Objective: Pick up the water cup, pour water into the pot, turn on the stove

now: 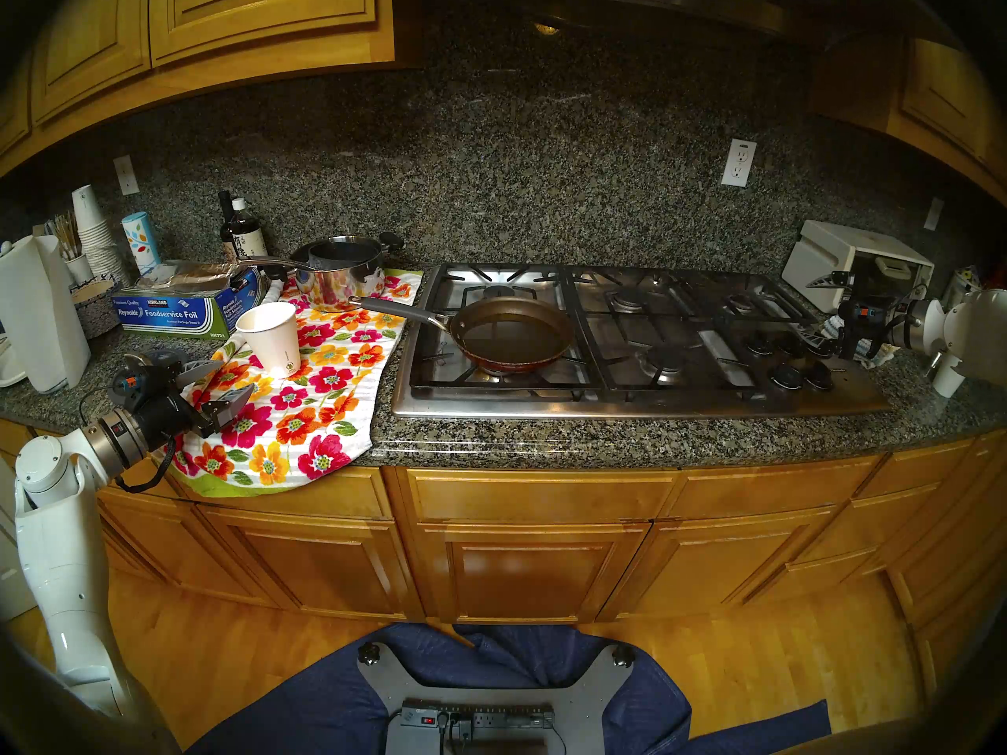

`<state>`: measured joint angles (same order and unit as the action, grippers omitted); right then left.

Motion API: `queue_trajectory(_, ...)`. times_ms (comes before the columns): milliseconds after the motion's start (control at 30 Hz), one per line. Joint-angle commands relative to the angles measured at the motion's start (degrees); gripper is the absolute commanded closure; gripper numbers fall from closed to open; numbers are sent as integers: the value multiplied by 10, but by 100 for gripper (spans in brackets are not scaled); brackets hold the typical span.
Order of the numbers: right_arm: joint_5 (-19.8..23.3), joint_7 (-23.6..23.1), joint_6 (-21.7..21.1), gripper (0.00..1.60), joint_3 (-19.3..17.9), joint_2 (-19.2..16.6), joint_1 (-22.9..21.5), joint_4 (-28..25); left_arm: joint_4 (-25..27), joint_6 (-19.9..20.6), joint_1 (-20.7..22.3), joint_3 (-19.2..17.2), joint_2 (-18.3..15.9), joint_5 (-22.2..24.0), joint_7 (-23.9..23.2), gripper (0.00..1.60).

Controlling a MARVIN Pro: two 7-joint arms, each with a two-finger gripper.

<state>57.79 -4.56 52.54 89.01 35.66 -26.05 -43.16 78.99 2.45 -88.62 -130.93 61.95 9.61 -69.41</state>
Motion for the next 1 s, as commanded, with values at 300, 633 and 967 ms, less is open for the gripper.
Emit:
queue_trajectory(300, 52, -50, -32, 0, -10, -21, -37, -3, 8, -2, 11, -3, -6, 2, 0, 0)
queue_trajectory(633, 80, -103, -54, 0, -19, -23, -57, -7, 5, -4, 10, -3, -6, -1, 0, 0)
queue_trajectory(967, 110, -161, -79, 0, -33, -19, -85, -10, 3, -5, 10, -3, -6, -5, 0, 0)
